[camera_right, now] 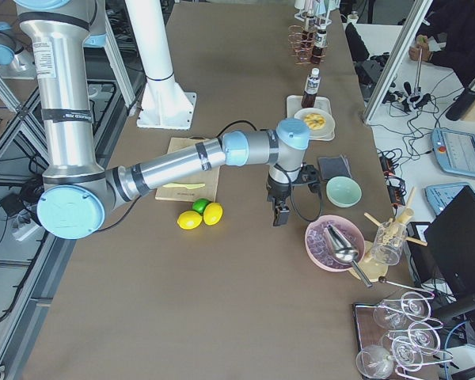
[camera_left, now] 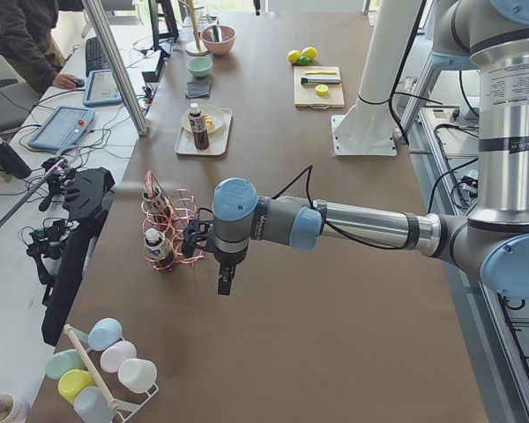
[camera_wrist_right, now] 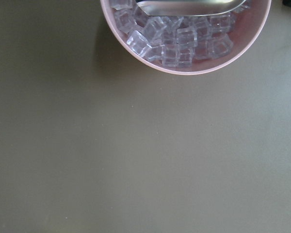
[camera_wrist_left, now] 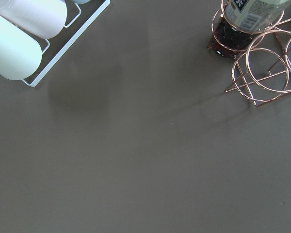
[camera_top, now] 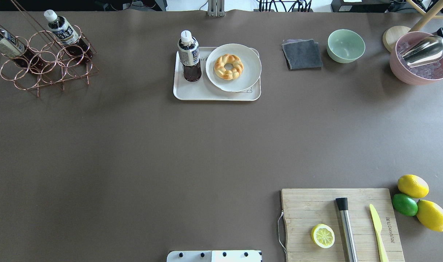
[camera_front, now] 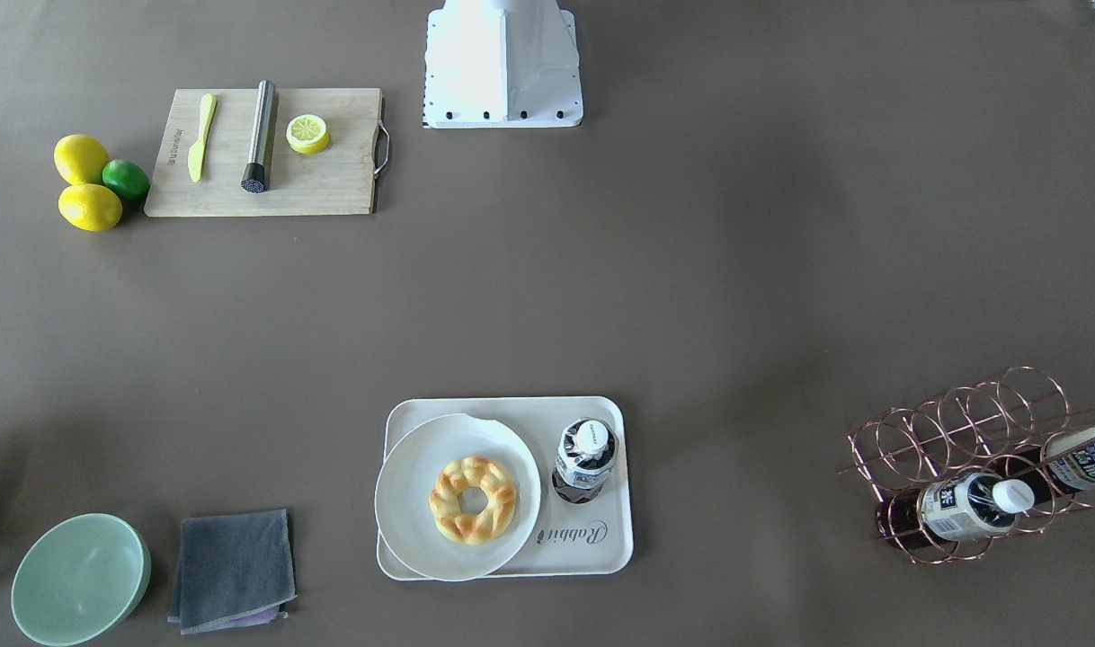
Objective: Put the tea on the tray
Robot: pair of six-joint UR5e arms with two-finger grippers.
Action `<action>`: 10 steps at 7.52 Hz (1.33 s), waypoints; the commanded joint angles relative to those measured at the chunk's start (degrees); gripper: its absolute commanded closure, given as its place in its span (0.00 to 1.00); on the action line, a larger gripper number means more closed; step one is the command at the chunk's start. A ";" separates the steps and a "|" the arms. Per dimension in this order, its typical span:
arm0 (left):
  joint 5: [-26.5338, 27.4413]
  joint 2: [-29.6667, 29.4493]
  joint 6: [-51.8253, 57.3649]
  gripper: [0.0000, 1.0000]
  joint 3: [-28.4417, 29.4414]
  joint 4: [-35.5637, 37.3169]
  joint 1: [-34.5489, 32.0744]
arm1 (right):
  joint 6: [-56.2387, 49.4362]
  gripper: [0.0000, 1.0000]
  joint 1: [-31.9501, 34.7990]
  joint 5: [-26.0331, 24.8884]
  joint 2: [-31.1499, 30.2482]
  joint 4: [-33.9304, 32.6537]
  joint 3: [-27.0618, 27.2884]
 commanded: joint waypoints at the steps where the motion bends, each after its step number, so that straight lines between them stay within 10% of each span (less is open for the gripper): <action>1: -2.33 0.05 -0.01 0.02 0.67 0.09 -0.22 | -3.12 0.00 4.04 1.39 -4.24 8.42 -6.78; 10: -3.65 -0.30 0.00 0.02 2.43 0.09 -0.22 | -5.16 0.00 12.58 5.44 -6.18 8.06 -6.62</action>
